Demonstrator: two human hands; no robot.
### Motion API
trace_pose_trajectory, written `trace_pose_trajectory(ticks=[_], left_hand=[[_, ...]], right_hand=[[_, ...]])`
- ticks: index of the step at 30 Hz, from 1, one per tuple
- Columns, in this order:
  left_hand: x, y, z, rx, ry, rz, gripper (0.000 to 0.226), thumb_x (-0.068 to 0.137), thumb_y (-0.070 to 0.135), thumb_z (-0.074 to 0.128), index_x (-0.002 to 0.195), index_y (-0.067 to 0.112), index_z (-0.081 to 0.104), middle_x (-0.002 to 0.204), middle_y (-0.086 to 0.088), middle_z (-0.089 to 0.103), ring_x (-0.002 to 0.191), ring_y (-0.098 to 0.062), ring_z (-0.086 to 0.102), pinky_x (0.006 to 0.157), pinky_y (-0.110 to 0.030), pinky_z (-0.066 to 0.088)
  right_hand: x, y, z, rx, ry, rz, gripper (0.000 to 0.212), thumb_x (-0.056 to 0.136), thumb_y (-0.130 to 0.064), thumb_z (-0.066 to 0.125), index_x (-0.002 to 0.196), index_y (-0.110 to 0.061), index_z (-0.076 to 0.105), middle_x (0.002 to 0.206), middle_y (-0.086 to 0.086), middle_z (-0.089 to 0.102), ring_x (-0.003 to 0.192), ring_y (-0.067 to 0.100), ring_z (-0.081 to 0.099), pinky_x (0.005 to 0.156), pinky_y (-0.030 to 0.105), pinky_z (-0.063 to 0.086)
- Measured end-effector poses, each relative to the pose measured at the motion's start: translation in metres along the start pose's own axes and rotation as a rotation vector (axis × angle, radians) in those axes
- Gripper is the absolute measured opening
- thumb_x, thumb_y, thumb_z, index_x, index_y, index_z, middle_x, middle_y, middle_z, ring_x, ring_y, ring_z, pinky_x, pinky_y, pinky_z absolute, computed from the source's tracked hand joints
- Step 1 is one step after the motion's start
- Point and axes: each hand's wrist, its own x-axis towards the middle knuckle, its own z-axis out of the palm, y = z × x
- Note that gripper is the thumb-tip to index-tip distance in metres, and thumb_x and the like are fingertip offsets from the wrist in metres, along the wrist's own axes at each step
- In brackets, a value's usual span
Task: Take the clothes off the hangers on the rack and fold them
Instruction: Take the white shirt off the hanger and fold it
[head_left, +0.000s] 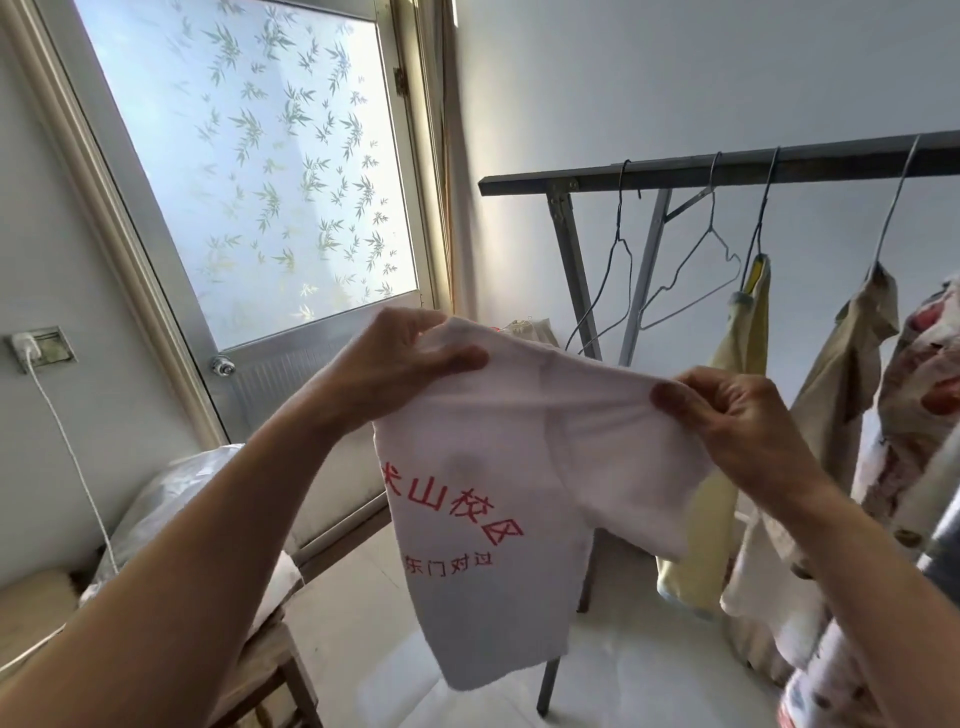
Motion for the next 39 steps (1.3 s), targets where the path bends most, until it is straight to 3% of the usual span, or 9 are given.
trace_pose_trajectory(ticks=[7, 10, 12, 16, 22, 28, 33, 36, 39], left_hand=[[0.001, 0.018, 0.007, -0.221, -0.088, -0.003, 0.053, 0.079, 0.044, 0.066, 0.09, -0.008, 0.068, 0.073, -0.013, 0.07, 0.062, -0.021, 0.065, 0.052, -0.025, 0.053], [0.005, 0.025, 0.017, -0.245, -0.109, 0.022, 0.051, 0.081, 0.045, 0.066, 0.091, -0.005, 0.07, 0.075, -0.011, 0.071, 0.066, -0.019, 0.066, 0.056, -0.026, 0.055], [0.005, 0.03, 0.022, -0.224, -0.123, 0.034, 0.05, 0.079, 0.046, 0.064, 0.089, -0.002, 0.07, 0.074, -0.008, 0.07, 0.066, -0.018, 0.067, 0.058, -0.028, 0.054], [0.003, 0.032, 0.028, -0.171, -0.146, 0.054, 0.05, 0.078, 0.047, 0.062, 0.082, -0.002, 0.067, 0.068, -0.006, 0.064, 0.06, -0.016, 0.062, 0.054, -0.026, 0.052], [0.005, 0.029, 0.017, -0.078, -0.143, 0.036, 0.047, 0.087, 0.042, 0.065, 0.087, -0.005, 0.068, 0.075, -0.013, 0.068, 0.066, -0.02, 0.065, 0.06, -0.031, 0.054], [0.007, 0.02, 0.003, -0.191, -0.055, -0.02, 0.033, 0.08, 0.033, 0.074, 0.103, 0.011, 0.068, 0.088, -0.006, 0.073, 0.079, -0.02, 0.069, 0.062, -0.029, 0.056], [-0.028, -0.031, 0.033, -0.96, -0.153, -0.213, 0.119, 0.049, 0.081, 0.069, 0.147, 0.022, 0.036, 0.136, -0.007, 0.059, 0.123, -0.027, 0.059, 0.088, -0.043, 0.056], [-0.055, -0.05, 0.061, -0.963, -0.36, -0.221, 0.114, 0.062, 0.076, 0.067, 0.149, 0.012, 0.031, 0.142, -0.021, 0.051, 0.13, -0.04, 0.051, 0.099, -0.052, 0.049], [-0.062, -0.05, 0.068, -0.857, -0.253, -0.24, 0.101, 0.063, 0.049, 0.087, 0.141, 0.006, 0.038, 0.127, -0.024, 0.061, 0.114, -0.043, 0.061, 0.089, -0.048, 0.056]], right_hand=[[0.021, 0.005, -0.005, -0.086, -0.156, 0.123, 0.015, 0.088, -0.03, 0.065, 0.078, -0.02, 0.071, 0.075, -0.005, 0.07, 0.075, 0.018, 0.062, 0.071, 0.029, 0.049], [0.021, 0.013, 0.024, -0.364, 0.09, 0.073, 0.012, 0.086, -0.025, 0.071, 0.094, -0.024, 0.063, 0.098, 0.0, 0.067, 0.087, 0.016, 0.061, 0.075, 0.019, 0.047], [0.008, 0.009, 0.045, -0.276, 0.148, -0.01, 0.02, 0.087, -0.036, 0.068, 0.096, -0.02, 0.061, 0.094, 0.0, 0.067, 0.084, 0.015, 0.063, 0.074, 0.016, 0.05], [-0.028, -0.014, 0.075, 0.163, -0.417, 0.06, 0.068, 0.068, -0.08, 0.056, 0.105, -0.024, 0.065, 0.096, -0.007, 0.073, 0.089, 0.01, 0.071, 0.074, 0.023, 0.057], [-0.044, -0.016, 0.092, 0.208, -0.431, 0.221, 0.029, 0.078, -0.012, 0.078, 0.102, -0.008, 0.063, 0.09, 0.008, 0.076, 0.079, 0.028, 0.074, 0.069, 0.042, 0.061], [-0.037, -0.023, 0.087, 0.304, -0.366, 0.284, 0.033, 0.075, -0.015, 0.076, 0.1, 0.002, 0.065, 0.087, 0.018, 0.075, 0.075, 0.036, 0.073, 0.063, 0.039, 0.06], [-0.024, -0.033, 0.075, 0.345, -0.299, 0.286, 0.044, 0.068, -0.024, 0.078, 0.099, 0.004, 0.067, 0.088, 0.02, 0.075, 0.077, 0.038, 0.073, 0.065, 0.041, 0.061], [-0.016, -0.034, 0.068, 0.339, -0.237, 0.294, 0.041, 0.069, -0.024, 0.077, 0.096, 0.005, 0.068, 0.087, 0.02, 0.074, 0.077, 0.038, 0.072, 0.068, 0.043, 0.061], [-0.011, -0.032, 0.062, 0.323, -0.202, 0.304, 0.037, 0.074, -0.025, 0.076, 0.096, 0.004, 0.068, 0.086, 0.021, 0.074, 0.074, 0.039, 0.072, 0.067, 0.044, 0.06]])
